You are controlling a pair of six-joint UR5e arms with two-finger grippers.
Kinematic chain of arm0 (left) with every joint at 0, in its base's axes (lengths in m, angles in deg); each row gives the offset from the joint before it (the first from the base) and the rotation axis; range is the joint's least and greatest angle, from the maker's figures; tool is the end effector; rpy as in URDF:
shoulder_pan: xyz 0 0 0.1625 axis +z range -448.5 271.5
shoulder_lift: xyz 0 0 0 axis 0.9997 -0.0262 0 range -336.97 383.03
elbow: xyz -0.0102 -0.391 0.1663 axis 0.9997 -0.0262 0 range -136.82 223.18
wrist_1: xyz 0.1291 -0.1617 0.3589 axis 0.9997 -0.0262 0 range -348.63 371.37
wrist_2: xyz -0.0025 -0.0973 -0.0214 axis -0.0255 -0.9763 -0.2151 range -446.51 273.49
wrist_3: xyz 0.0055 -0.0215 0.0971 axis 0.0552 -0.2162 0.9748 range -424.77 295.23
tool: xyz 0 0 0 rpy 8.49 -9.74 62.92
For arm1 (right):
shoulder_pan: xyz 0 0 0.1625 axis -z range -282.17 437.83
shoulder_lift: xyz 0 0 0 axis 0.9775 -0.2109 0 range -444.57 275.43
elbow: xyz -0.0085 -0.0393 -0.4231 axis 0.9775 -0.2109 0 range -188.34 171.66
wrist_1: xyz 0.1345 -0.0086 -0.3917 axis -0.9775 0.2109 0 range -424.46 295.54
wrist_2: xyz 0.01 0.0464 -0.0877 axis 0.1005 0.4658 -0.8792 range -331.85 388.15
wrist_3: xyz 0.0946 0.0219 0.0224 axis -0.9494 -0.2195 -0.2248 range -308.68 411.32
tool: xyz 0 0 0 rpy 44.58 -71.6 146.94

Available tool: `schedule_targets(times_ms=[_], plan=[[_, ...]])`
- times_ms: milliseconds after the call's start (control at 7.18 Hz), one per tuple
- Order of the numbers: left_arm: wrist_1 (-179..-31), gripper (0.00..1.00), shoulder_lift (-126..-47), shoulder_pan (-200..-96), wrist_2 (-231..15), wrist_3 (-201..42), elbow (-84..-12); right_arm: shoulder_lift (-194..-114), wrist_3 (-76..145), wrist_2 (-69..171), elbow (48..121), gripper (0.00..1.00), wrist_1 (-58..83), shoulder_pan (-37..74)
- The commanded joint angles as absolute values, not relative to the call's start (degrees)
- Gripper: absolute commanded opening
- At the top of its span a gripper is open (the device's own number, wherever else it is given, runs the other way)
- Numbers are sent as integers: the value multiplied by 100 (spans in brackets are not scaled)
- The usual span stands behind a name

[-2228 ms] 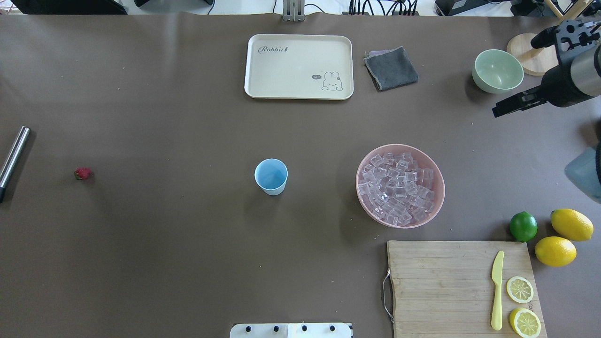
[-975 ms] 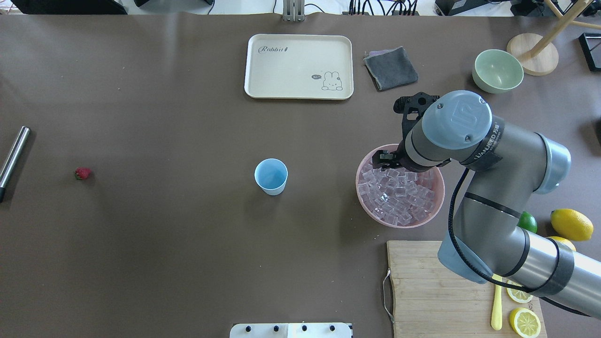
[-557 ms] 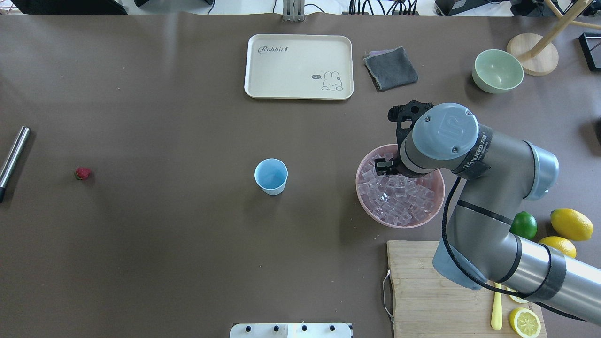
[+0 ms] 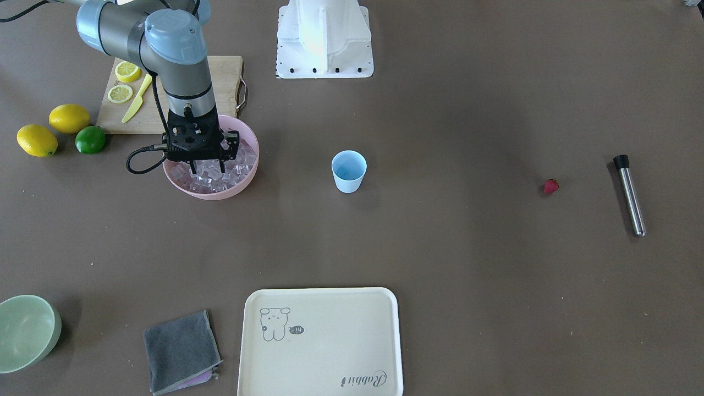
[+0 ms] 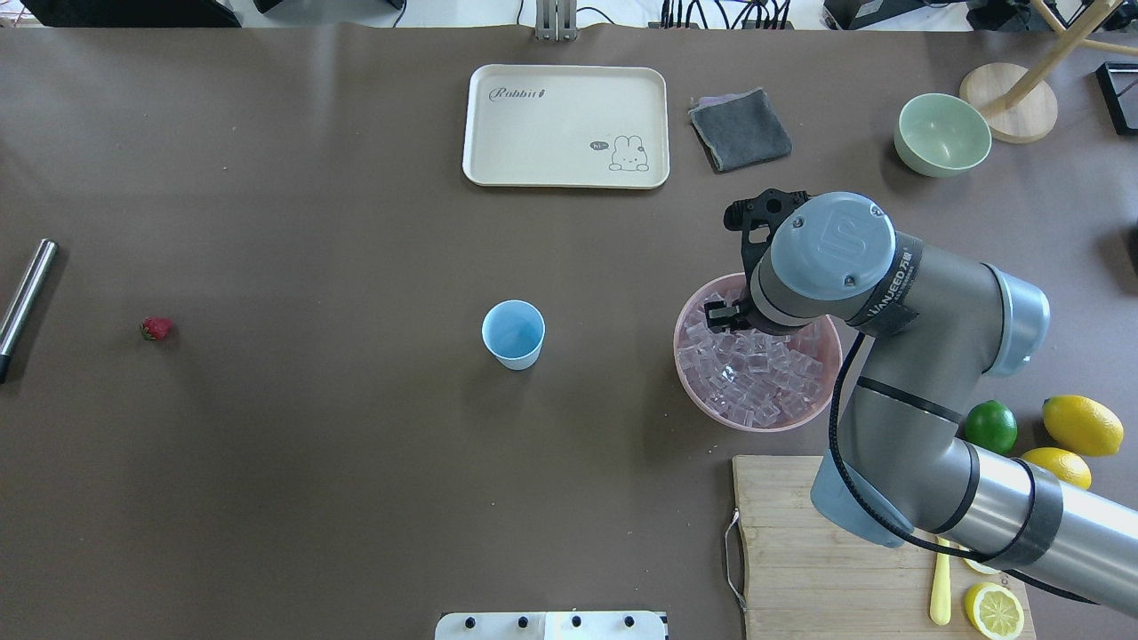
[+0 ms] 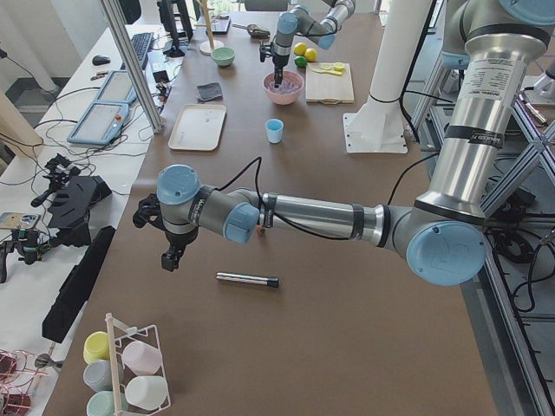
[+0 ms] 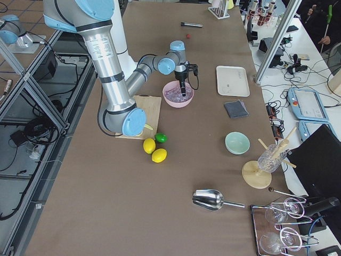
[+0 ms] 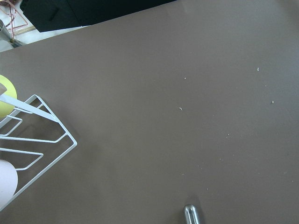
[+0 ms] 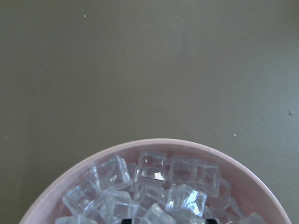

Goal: Mash ice and strawberries in cup
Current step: 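Lower the right gripper into the bowl and grasp an ice cube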

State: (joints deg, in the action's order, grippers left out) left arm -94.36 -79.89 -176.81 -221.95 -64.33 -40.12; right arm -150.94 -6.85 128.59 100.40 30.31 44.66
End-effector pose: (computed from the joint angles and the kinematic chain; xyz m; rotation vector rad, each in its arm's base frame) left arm -0.0446 -0.6051 0.5618 0.3544 0.7875 0.1864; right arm -0.4384 -0.4241 0.3043 0.2036 -0.6463 -0.0374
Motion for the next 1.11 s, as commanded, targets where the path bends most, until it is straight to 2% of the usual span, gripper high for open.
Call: schedule_targets(times_ms=[0,975], plan=[[-9436,99,-7980,-17692,-22195,-6433,-4015,-15031,-678,12843,9959,61,3038,4469],[-9436,99,-7962,-17718,-22327,-6424,-4023,-15022,-669,12782,9914,46,3046,4505]])
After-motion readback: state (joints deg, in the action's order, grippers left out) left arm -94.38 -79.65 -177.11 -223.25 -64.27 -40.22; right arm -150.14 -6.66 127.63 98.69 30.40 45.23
